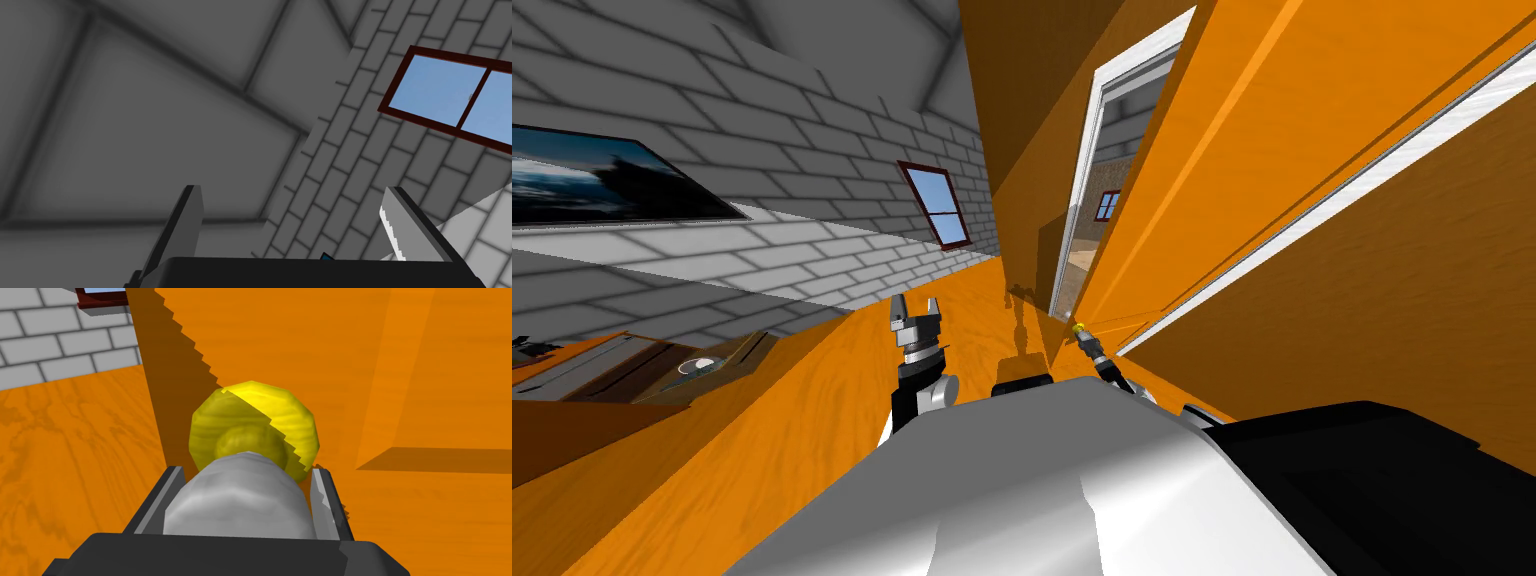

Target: Pull the door open

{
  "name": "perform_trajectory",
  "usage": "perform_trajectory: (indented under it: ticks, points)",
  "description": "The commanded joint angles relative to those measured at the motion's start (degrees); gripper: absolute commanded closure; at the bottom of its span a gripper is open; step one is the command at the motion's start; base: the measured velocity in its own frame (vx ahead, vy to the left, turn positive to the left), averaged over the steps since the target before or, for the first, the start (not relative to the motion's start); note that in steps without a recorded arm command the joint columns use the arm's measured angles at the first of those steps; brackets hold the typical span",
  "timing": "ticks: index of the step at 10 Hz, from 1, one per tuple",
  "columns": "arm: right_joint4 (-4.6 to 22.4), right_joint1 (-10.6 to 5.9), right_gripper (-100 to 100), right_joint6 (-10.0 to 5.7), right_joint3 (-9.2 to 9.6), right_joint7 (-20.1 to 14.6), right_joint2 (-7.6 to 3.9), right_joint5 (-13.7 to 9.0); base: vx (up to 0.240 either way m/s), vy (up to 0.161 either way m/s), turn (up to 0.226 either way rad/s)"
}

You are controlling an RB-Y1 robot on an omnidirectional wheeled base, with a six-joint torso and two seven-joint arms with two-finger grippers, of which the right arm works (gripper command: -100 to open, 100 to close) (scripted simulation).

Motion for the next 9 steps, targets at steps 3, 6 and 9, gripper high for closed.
perform_trajectory:
  ticks: [3, 6, 9]
  points:
    - [0.0, 0.93, 100, -1.4, 0.95, -0.9, -0.76, 0.5, -0.156, -0.057, 0.074]
    - [1.2, 1.21, 100, -3.28, 1.88, -2.0, -1.26, 0.9, -0.187, -0.064, 0.156]
    - [2.4, 1.33, 100, -5.16, 2.68, -3.0, -1.77, 1.2, -0.194, -0.083, 0.157]
